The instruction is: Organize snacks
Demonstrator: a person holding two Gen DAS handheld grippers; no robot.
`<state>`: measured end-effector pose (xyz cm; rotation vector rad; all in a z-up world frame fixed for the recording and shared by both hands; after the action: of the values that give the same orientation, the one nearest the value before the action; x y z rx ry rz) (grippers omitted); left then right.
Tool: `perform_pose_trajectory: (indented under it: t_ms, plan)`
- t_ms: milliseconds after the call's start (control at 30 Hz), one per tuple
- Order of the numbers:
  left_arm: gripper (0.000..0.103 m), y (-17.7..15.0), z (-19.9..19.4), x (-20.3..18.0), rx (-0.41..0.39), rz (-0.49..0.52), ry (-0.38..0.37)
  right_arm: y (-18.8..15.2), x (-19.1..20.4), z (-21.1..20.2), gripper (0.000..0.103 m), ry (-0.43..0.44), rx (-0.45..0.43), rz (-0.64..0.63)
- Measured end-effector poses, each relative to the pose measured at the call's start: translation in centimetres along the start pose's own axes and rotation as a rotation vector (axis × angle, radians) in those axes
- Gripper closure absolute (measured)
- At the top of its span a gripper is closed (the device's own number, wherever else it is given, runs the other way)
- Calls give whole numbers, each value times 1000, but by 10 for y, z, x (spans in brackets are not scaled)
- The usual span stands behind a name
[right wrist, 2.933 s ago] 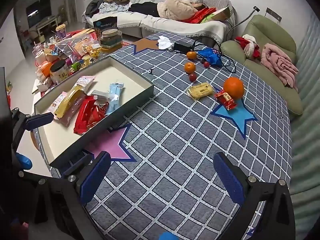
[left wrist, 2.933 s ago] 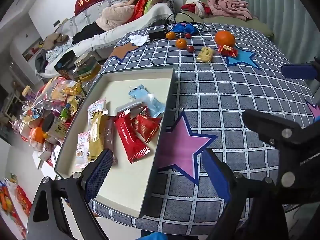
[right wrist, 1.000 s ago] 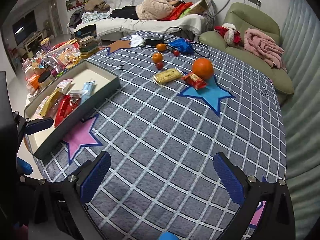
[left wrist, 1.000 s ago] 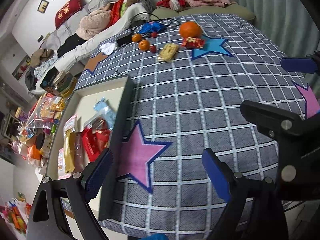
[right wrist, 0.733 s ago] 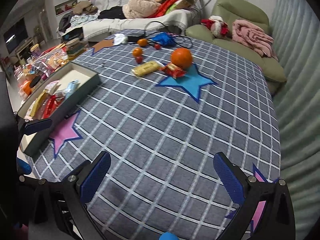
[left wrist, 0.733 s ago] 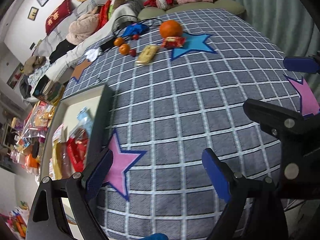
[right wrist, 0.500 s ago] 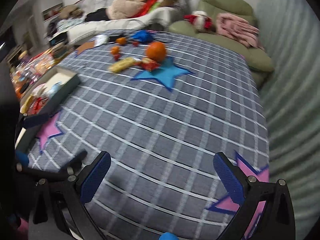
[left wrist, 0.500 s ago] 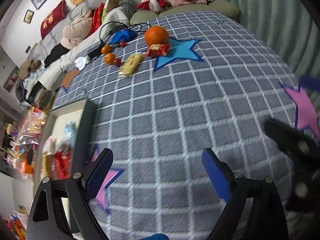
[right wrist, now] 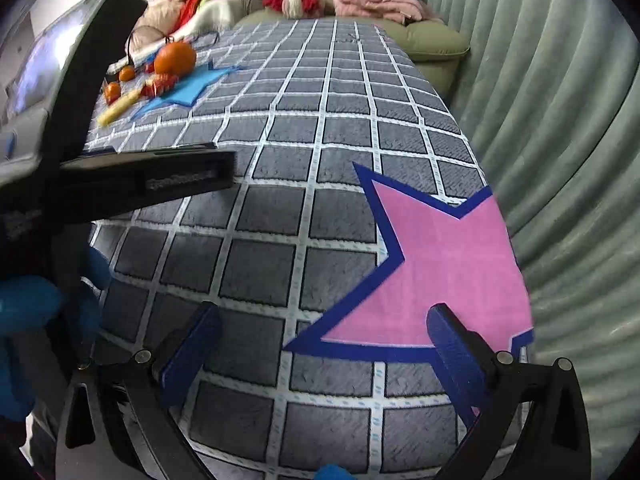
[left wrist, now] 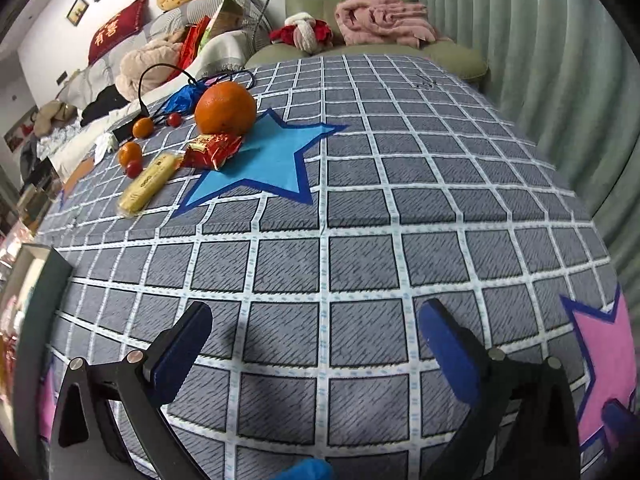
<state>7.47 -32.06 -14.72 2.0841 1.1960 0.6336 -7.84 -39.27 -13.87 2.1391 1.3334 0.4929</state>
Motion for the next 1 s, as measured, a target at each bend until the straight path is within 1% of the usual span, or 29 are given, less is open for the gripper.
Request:
perform_pose_trajectory:
  t_ms: [67,100,133,200,633,1000]
  plan:
    - [0,-2,6,4,27,-66,-63,3,0,1,0,-7,-35,3]
    - [0,0,7,9,24,-93,-72,4,0,1,0,-7,-54,0]
    - [0,0,8,14,28,-95,-55,5,0,3,0,-6,-59,-2]
    - [0,1,8,15,27,-94,-49,6,1,4,0,-1,-57,-2]
    - [0,1,8,11,27,-94,-48,8,3,3,0,-1,-80,-11]
    - [0,1,8,12,27,-94,-48,8,3,3,0,-2,-81,-10]
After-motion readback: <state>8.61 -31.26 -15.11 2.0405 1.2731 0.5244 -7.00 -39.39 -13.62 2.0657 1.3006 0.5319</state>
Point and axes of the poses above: each gripper's, at about its wrist camera, not at the fingertips, and z roughly the way its jaws point, x to its left, y to its top, the point moved 9 cm from there along z, roughly the way its jaws point, and after that the axes turned 11 degrees about -x, right-handed, at the moved point
